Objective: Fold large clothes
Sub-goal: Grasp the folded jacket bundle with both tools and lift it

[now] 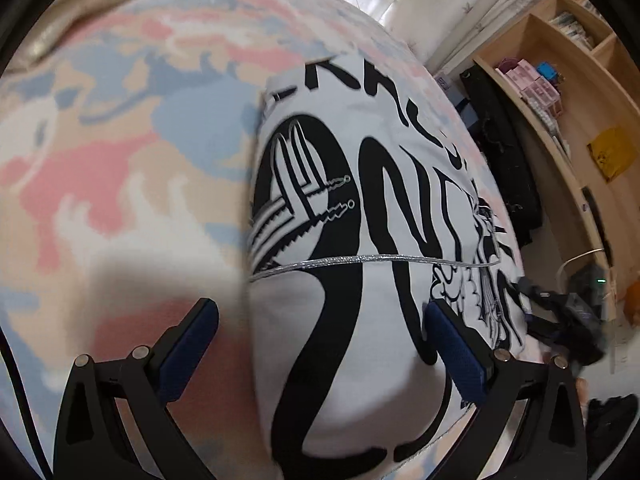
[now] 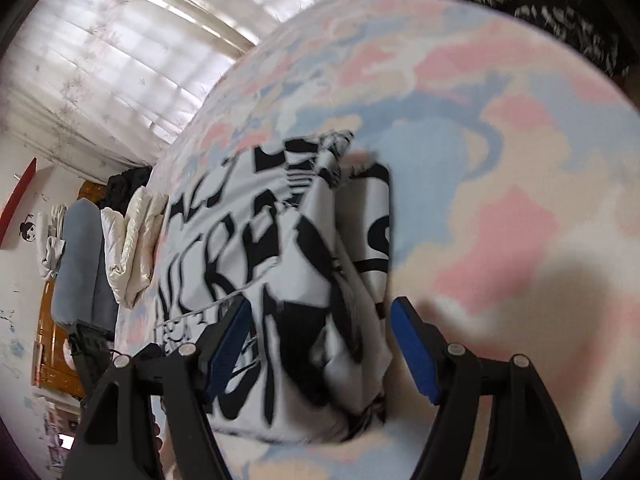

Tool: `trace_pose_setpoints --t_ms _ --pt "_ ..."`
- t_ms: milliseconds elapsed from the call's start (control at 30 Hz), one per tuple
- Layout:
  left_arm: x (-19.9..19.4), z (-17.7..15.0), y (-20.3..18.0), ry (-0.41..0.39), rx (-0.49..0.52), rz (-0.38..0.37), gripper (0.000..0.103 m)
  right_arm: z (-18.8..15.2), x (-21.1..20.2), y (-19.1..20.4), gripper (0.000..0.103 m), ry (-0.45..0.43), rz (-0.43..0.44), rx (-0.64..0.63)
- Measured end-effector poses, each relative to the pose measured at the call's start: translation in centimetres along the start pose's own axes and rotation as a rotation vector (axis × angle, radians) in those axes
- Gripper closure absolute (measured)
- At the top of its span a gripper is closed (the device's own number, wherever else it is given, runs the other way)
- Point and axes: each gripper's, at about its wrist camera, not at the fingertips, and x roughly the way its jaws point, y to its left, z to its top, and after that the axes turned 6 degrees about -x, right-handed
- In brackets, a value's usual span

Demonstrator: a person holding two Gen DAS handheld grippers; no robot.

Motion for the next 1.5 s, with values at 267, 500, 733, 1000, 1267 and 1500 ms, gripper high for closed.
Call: trace_pose_setpoints --t_ms 267,500,733,1000,1267,1500 --pt "3.0 0.6 -0.3 0.061 -0.006 -0.082 0.001 1.1 4.2 -1.4 0.018 0.06 0.123 0.019" --pt "4.9 1.5 -0.5 0.109 0.0 -0.109 0.001 2.5 7.4 0.6 0.015 0.112 0.187 -0.077" --pt "6.0 2.5 -1.2 0.148 -0.029 -0.108 0.001 2.4 7.2 0.8 0.034 0.091 0.177 -0.073" --pt "5.8 3.1 -2.7 0.127 -0.049 -0.072 0.009 1.2 4.7 4.3 0.073 0.031 0.146 -0.11" --pt "-0.2 1.0 -4.9 0.048 0.079 -0.038 0.039 -2.5 1.5 11.0 0.078 0.0 0.091 -0.231" --pt "-8.0 -1.2 -2.0 0.027 0.065 -0.001 0.039 -7.8 0.3 16.9 0.078 0.027 0.144 -0.269"
